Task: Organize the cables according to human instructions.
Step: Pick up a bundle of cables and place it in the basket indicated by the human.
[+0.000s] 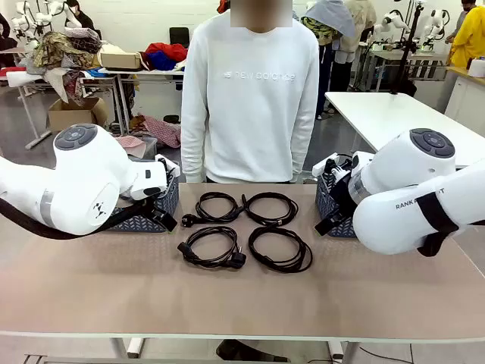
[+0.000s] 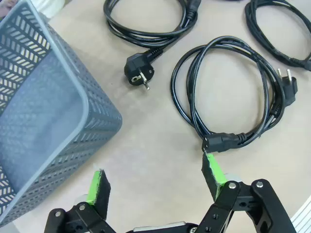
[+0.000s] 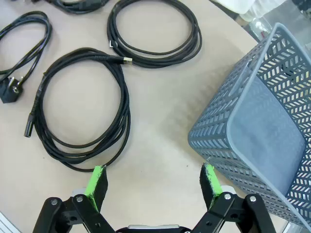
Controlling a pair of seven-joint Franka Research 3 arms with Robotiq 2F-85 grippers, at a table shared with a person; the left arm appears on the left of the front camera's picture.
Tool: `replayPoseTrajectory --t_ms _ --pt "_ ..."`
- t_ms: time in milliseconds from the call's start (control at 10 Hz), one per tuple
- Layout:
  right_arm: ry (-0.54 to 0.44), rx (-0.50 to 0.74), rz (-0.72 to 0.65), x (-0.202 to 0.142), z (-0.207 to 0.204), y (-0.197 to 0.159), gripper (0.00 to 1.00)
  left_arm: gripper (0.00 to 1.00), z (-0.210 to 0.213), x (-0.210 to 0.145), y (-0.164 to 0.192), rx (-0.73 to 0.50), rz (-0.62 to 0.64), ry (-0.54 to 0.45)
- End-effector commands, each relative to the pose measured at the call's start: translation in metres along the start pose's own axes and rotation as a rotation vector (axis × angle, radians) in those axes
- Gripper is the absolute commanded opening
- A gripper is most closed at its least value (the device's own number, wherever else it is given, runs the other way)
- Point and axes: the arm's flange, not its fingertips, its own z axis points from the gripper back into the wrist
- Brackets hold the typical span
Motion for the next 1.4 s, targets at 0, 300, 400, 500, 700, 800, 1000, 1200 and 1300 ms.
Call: replayPoseTrajectory --t_ms 0,300,400,500,700,800,1000,1200,1300 --pt "0.000 0.000 0.000 0.000 0.000 0.000 1.00 1.00 0.000 0.000 0.000 0.000 0.000 0.000" --pt "0.000 0.000 0.000 0.000 0.000 0.000 1.00 1.00 0.000 0.000 0.000 0.000 0.000 0.000" --pt "0.000 0.000 0.000 0.000 0.000 0.000 1.00 1.00 0.000 0.000 0.000 0.000 0.000 0.000" --pt "0.000 0.000 0.000 0.000 0.000 0.000 1.00 1.00 0.000 0.000 0.000 0.000 0.000 0.000" --pt "0.000 0.000 0.000 0.000 0.000 0.000 1.00 1.00 0.000 0.000 0.000 0.000 0.000 0.000" --pt "0.000 0.000 0.000 0.000 0.000 0.000 1.00 1.00 0.000 0.000 0.000 0.000 0.000 0.000" --pt "-0.018 0.015 0.020 0.006 0.007 -0.004 1.00 1.00 0.009 0.001 0.002 0.001 -0.020 -0.011" --pt "-0.058 0.046 0.044 0.015 0.030 -0.016 1.00 1.00 0.037 0.003 0.014 -0.015 -0.046 -0.034" --pt "-0.075 0.093 0.072 0.019 0.041 -0.024 1.00 1.00 0.051 0.005 0.022 -0.010 -0.079 -0.039"
